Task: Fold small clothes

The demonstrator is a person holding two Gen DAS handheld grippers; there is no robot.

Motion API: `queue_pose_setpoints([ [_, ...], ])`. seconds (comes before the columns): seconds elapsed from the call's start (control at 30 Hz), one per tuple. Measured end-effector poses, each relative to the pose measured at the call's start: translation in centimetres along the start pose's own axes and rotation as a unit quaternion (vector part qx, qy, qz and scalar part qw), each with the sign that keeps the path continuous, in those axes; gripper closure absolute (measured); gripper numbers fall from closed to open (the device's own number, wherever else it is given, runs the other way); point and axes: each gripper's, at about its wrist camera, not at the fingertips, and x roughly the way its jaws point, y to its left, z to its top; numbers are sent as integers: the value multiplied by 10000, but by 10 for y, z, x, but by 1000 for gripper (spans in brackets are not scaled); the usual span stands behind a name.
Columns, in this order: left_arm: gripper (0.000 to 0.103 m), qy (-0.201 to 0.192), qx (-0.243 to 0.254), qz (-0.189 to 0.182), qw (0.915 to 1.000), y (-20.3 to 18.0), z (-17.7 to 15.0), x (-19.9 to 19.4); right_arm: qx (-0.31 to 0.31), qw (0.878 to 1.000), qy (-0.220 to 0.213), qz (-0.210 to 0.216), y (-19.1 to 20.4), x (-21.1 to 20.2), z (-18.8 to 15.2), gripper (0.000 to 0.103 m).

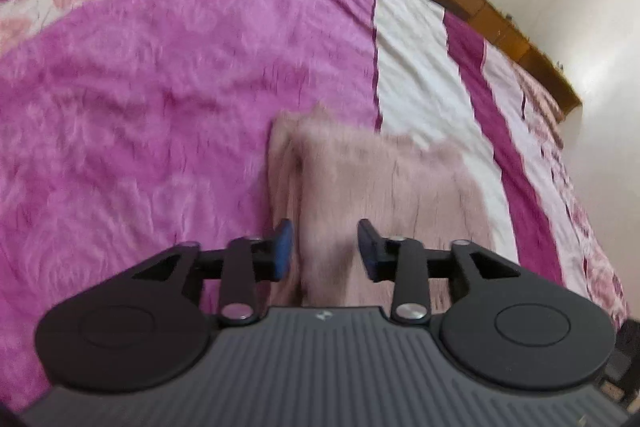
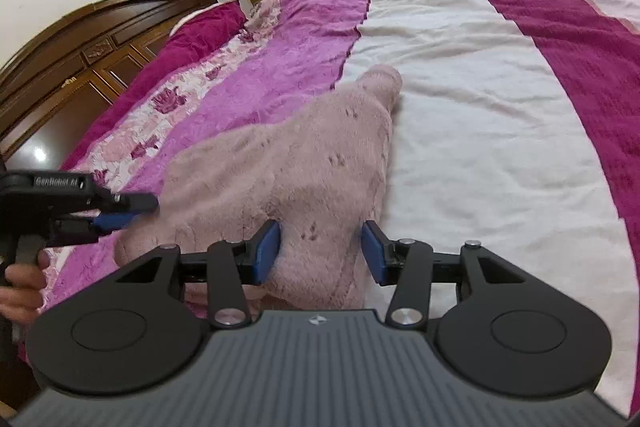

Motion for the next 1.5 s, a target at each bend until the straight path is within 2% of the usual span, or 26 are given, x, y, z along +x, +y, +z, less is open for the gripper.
queue_pose_setpoints([
  [0.03, 52, -74, -27, 16, 10000, -1, 7, 2, 6, 10000, -66, 2, 0, -2, 4, 50],
  [0.13, 44, -54, -113, -130, 9998, -3, 22, 19, 42, 9997, -223, 10, -2, -6, 16, 50],
  [0.23, 44, 118, -328, -81, 9994, -2, 33, 46, 93, 9996, -275, 5, -6, -3, 25, 50],
  [0.33, 44, 55, -438, -65, 9990, 0, 39, 66, 84, 9997, -240, -44, -10, 3, 28, 50],
  [0.53, 45, -150, -376, -409, 9983, -6, 42, 84, 113, 9996, -263, 3, -14, 18, 29, 50],
  [0.57, 47, -205, -234, -418, 9986, -8, 41, 85, 135, 9996, -261, 7, -15, 22, 29, 50],
  [0.63, 81, -301, 145, -364, 9988, -15, 37, 86, 172, 9995, -260, 25, -16, 25, 29, 50],
  [0.73, 87, -737, 648, -281, 9948, -26, 29, 74, 153, 9995, -272, 13, -13, 28, 27, 50],
  [0.83, 88, -1372, 1349, -130, 9812, -43, 19, 54, 113, 9995, -304, 20, -12, 29, 26, 50],
  [0.9, 88, -1521, 1571, 156, 9757, -45, 18, 55, 130, 9995, -300, 17, -13, 31, 26, 49],
  [1.0, 85, -1165, 1263, 546, 9836, -25, 22, 77, 122, 9995, -286, 7, -10, 32, 25, 49],
  [1.07, 85, -896, 1007, 756, 9880, -10, 23, 90, 71, 9996, -259, -4, -7, 33, 25, 45],
  [1.13, 71, -856, 819, 697, 9905, 0, 22, 90, 8, 9998, -216, 13, -4, 35, 24, 41],
  [1.2, 57, -869, 709, 848, 9901, 3, 24, 85, -62, 9998, -214, -9, -1, 36, 23, 40],
  [1.23, 58, -892, 685, 907, 9895, 4, 26, 82, -87, 9997, -218, -21, 0, 37, 22, 39],
  [1.33, 59, -929, 557, 779, 9911, 4, 28, 69, -71, 9997, -235, -29, 2, 36, 21, 39],
  [1.5, 58, -677, 394, 394, 9961, -4, 24, 49, -2, 9998, -189, -9, 1, 36, 22, 39],
])
